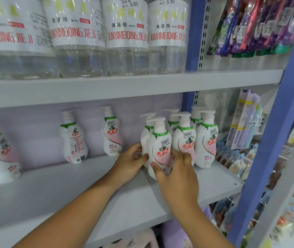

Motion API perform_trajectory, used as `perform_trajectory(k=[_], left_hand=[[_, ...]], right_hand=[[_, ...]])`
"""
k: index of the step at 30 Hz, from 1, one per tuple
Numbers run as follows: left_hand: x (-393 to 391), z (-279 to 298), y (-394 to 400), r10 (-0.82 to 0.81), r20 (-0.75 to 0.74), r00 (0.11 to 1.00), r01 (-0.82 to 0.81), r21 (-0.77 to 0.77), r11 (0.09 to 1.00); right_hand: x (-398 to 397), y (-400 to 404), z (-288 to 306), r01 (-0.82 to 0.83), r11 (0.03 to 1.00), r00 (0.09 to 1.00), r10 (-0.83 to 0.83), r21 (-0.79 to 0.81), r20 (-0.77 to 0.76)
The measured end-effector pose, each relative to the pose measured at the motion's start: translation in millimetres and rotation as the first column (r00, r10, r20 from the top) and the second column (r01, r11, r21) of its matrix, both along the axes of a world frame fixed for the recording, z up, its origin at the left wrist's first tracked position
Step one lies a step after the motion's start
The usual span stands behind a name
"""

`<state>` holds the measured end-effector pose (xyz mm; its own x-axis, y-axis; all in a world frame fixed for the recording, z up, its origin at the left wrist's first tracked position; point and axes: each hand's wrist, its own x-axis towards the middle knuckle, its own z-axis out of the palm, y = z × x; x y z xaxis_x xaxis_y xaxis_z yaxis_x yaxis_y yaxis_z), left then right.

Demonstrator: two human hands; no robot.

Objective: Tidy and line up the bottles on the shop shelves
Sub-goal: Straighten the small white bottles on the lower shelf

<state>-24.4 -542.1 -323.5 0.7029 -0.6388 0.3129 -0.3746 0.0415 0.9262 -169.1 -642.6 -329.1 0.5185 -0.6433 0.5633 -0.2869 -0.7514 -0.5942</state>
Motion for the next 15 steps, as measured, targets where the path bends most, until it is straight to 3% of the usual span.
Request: perform_trajectory(k=[11, 15], left_hand=[[-2.5, -0.4, 0.8, 0.048, 0.069, 0.996, -0.05, 0.034, 0.998], [4.7, 16.6, 24.4, 0.289, 0.156, 0.944, -0.278, -0.089, 0.956]], right_hand=[[-3.3, 1.4, 5.1, -0.014, 0.999, 0.999, 0.015, 0.029, -0.036], [-15.5, 25.0, 11.1, -0.179, 0.984, 0.948, 0.17, 0.008, 0.269]])
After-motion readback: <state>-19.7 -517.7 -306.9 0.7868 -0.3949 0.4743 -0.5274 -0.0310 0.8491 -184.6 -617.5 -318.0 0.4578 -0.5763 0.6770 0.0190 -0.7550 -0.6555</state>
